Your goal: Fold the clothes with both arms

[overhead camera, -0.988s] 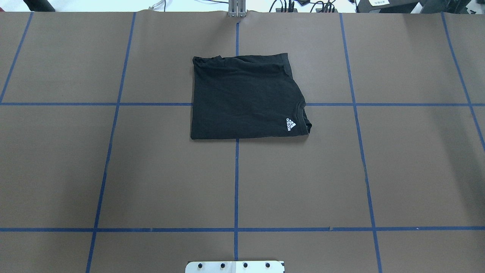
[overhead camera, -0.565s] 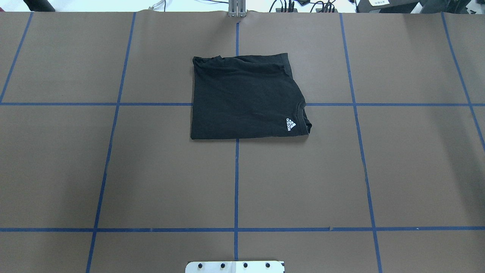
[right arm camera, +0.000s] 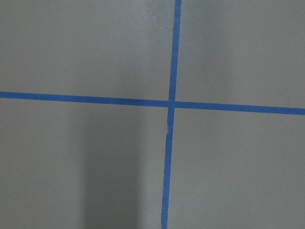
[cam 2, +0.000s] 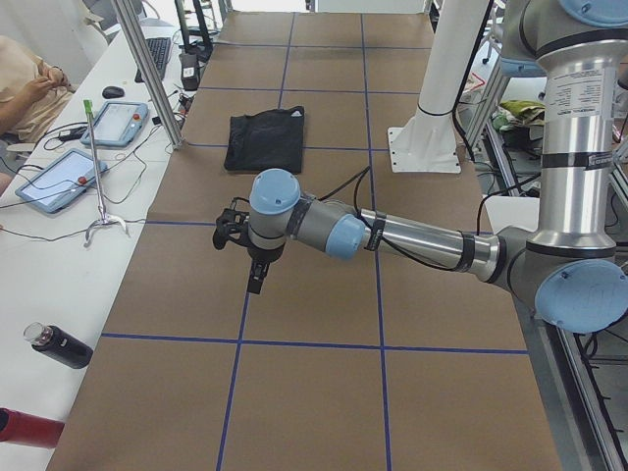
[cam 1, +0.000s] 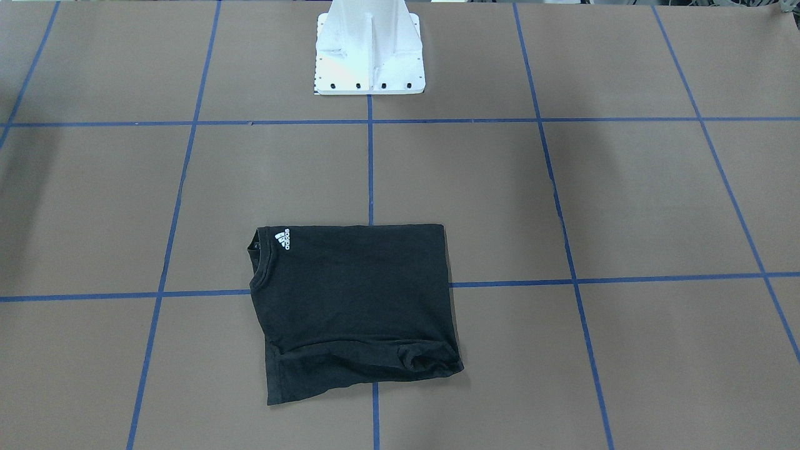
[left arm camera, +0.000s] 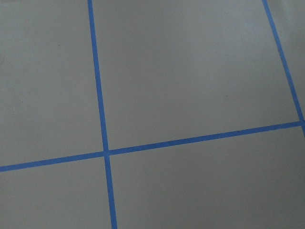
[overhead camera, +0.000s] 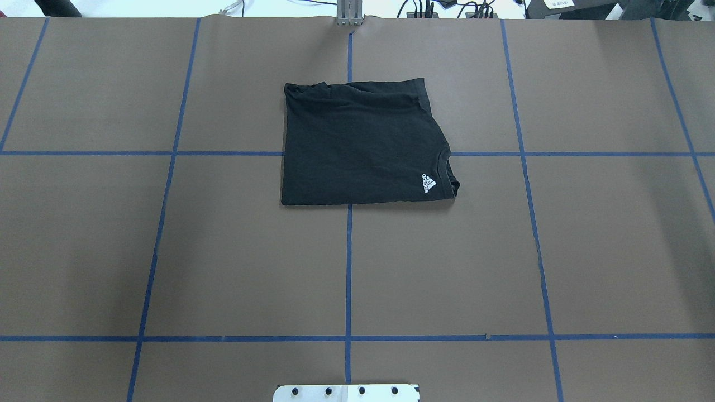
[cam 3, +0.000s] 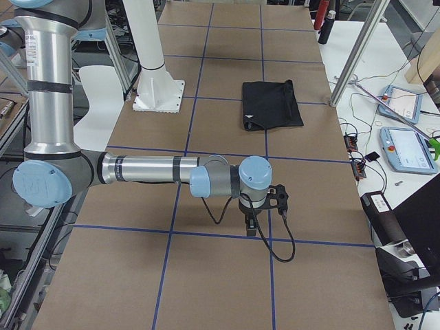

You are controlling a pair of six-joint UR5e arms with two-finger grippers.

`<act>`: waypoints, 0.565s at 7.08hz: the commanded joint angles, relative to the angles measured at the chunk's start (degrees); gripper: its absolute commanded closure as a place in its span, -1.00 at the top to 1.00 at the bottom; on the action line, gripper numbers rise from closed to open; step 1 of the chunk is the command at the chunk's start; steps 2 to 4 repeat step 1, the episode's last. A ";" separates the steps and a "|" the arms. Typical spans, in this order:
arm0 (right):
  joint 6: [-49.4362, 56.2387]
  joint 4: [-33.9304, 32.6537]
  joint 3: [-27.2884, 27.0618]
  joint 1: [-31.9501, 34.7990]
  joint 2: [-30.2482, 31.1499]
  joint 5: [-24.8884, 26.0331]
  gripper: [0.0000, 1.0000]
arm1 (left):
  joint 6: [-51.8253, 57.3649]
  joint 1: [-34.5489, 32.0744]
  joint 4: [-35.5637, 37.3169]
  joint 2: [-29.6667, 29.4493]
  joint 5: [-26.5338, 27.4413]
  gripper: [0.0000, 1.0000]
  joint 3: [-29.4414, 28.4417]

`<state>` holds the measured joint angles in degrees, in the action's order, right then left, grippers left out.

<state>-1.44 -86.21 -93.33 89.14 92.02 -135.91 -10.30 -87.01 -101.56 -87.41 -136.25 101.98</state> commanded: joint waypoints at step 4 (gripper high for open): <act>-0.05 2.35 1.65 -0.02 0.00 0.82 1.00 | 0.02 -0.09 -0.13 -0.57 0.28 1.00 -2.40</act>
